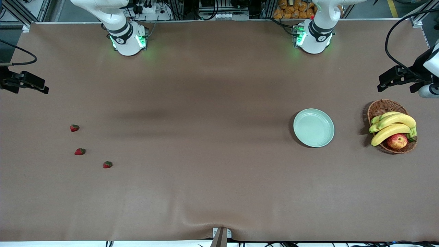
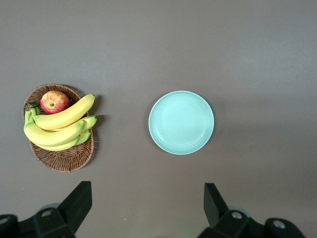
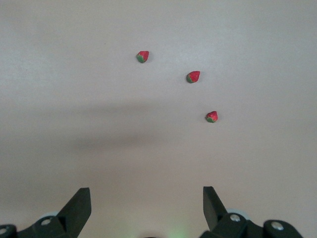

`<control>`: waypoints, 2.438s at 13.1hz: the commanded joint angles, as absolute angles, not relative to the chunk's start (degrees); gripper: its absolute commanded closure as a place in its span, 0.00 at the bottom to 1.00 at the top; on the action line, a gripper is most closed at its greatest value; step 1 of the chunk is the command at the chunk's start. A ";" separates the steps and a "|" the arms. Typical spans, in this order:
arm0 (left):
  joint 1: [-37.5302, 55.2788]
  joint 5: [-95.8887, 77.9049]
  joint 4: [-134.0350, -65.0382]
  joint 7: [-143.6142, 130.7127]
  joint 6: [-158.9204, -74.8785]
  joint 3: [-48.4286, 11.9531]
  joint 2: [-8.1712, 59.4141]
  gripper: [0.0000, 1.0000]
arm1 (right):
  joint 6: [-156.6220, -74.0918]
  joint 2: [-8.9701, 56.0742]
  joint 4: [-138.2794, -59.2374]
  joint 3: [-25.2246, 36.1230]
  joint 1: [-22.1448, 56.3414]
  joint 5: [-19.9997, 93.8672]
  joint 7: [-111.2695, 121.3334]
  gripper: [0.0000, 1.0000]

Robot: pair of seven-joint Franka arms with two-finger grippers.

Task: Collect all strawberries into plate
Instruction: 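Reach the right gripper down to the nearest red strawberry, then grasp the strawberry with the right gripper and lift it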

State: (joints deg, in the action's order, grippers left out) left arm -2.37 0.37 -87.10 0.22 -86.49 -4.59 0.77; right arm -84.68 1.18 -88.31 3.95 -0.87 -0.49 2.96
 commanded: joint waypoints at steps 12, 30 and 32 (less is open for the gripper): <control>-2.72 -0.09 -83.49 1.58 -81.74 -4.48 1.41 0.00 | -99.29 12.19 -90.18 2.55 -0.44 -2.73 2.81 0.00; -2.73 -0.18 -84.64 1.23 -81.83 -4.57 1.76 0.00 | -131.04 44.21 -88.95 2.55 -0.09 2.72 -5.18 0.00; -2.55 -0.18 -84.55 0.71 -82.44 -4.57 1.93 0.00 | -132.09 44.91 -88.86 2.55 0.00 2.64 -6.15 0.00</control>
